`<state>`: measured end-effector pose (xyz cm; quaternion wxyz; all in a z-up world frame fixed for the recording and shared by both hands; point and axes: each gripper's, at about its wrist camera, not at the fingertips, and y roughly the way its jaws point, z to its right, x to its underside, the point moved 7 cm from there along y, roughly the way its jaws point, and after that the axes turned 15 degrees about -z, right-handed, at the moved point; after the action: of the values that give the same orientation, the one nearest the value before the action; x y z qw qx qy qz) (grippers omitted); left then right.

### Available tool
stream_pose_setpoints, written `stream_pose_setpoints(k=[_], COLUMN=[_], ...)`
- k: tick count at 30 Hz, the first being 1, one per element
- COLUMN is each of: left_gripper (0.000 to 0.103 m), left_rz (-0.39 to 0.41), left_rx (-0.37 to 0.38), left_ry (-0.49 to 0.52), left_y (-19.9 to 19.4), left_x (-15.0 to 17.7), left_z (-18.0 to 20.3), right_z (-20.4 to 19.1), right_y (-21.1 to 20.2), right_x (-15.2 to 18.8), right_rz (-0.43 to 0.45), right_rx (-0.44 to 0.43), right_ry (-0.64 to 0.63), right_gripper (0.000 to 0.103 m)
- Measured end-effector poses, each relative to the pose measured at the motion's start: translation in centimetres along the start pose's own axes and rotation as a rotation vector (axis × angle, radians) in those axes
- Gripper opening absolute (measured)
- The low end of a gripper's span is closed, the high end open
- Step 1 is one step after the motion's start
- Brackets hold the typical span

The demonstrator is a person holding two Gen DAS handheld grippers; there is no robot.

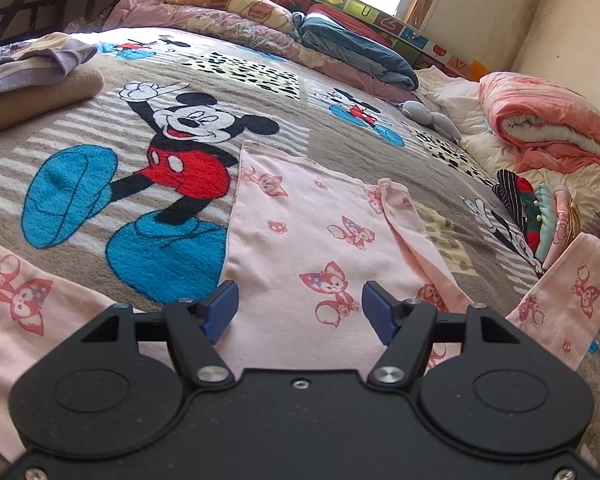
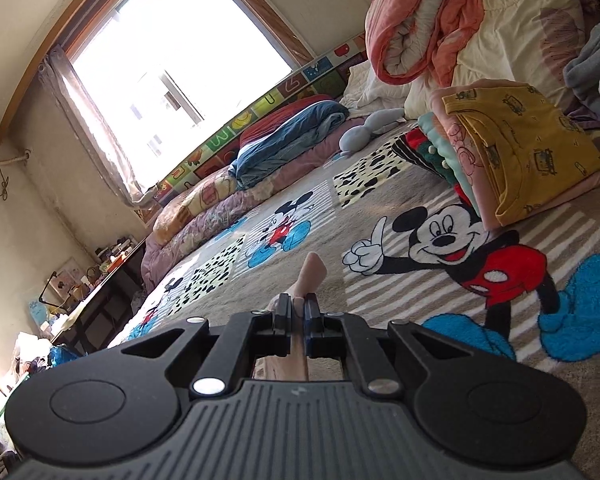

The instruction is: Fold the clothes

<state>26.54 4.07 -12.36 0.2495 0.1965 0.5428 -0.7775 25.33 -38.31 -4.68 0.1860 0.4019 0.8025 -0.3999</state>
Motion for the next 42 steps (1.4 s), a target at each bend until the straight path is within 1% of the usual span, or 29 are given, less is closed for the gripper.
stream_pose_setpoints(k=[6,13,23,31,38,42], left_gripper=[0.067,0.067,0.067,0.067,0.067,0.067], left_rz=[0.012,0.025,0.022,0.024,0.019,0.008], left_rx=[-0.001,-0.006,-0.005,-0.009,-0.022,-0.031], left_ry=[0.021,0.044,0.053,0.055,0.075,0.089], left_y=[-0.3,-0.7,-0.6,-0.7,-0.5,-0.1], left_x=[0.2,0.3,0.4,0.4,0.6,0.9], left_z=[0.3,0.5,0.6,0.6,1.0,1.2], right_z=[3.3,6.0,8.8,10.3,11.0,11.1], right_y=[-1.9,-2.6,-3.8,-4.1,-4.5,-4.2], right_x=[1.4,2.9,4.2,5.6,5.4,4.3], right_rz=[0.035,0.046,0.058,0.046,0.059,0.039], right_rx=[0.036,0.084,0.117,0.134,0.127,0.139], right_ry=[0.079,0.138,0.190,0.215,0.228,0.192], right_gripper=[0.008,0.008,0.008,0.008,0.008,0.008])
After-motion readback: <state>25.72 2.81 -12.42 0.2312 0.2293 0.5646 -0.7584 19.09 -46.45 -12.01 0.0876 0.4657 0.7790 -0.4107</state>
